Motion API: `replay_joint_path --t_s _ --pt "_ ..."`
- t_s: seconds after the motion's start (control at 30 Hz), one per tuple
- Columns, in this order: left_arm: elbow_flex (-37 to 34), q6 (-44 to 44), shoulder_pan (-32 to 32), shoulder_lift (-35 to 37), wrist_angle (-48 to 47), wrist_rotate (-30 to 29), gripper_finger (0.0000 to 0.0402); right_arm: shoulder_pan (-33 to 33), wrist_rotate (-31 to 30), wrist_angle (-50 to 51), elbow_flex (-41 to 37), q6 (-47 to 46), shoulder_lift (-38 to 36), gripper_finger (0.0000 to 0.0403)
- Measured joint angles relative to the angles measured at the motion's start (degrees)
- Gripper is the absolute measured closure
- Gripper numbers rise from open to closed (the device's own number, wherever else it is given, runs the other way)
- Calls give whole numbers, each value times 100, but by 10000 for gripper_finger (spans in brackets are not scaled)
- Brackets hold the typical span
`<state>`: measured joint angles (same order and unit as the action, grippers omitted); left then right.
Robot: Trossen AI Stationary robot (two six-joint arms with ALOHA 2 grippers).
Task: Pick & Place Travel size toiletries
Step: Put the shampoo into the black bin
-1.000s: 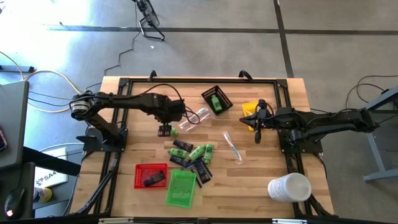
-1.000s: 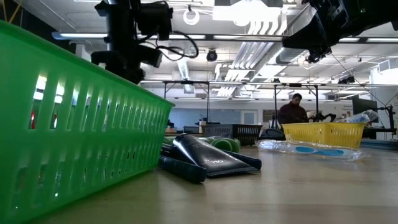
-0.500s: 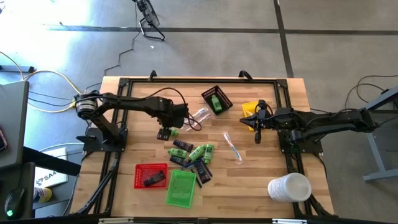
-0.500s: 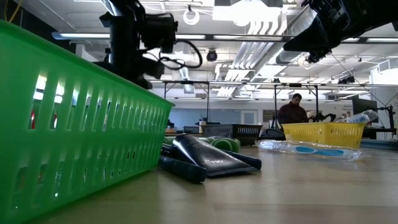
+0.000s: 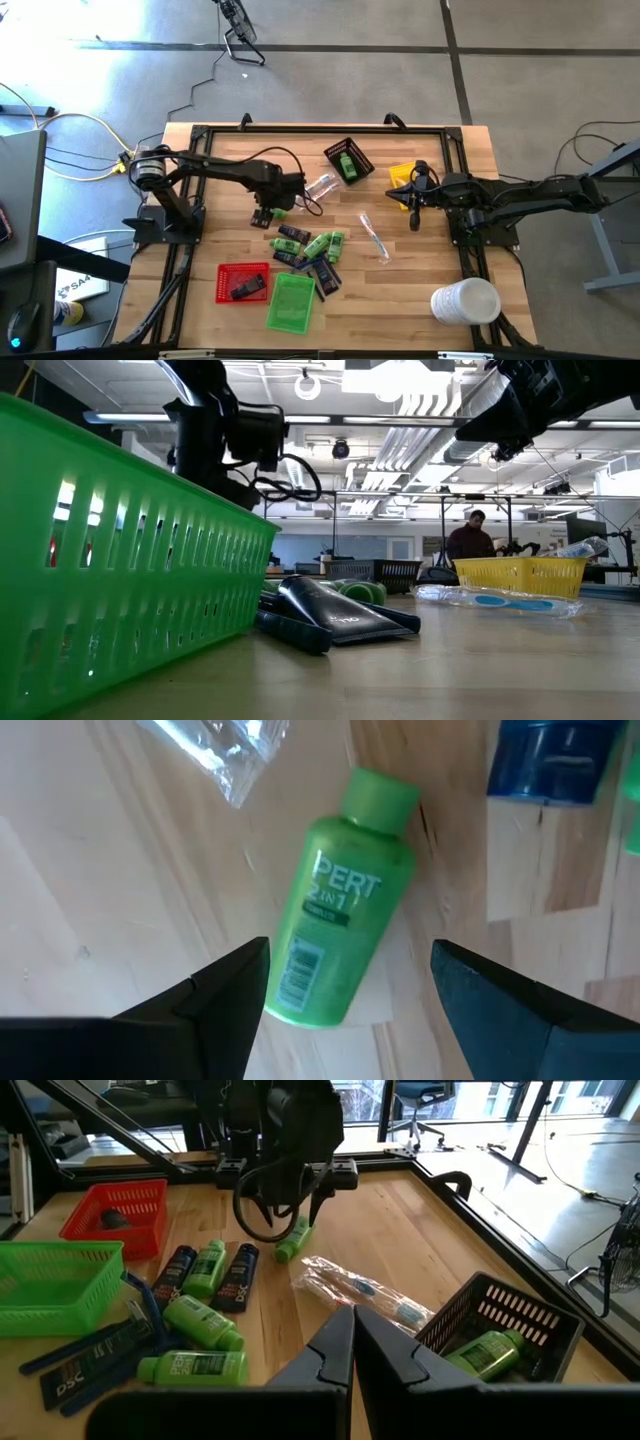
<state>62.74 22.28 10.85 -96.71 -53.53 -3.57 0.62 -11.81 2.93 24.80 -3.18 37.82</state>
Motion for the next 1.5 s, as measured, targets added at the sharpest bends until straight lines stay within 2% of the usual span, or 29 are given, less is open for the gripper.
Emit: replay_joint_path --t_s 0.5,0.7,0.9,1.33,1.5 --pt "-4 1 2 -306 205 -201 130 0 -2 -23 -2 -7 0 399" --pt "-236 -4 2 -335 264 -333 130 0 0 -27 -4 -28 0 399" --pt "-496 -176 2 -303 531 -320 130 2 0 -62 -4 -24 0 399" --pt "-518 -305 5 -314 642 -212 131 2 0 -194 -4 -25 0 399" --pt "-522 -305 7 -319 644 -191 151 2 0 -196 -4 -26 0 399"
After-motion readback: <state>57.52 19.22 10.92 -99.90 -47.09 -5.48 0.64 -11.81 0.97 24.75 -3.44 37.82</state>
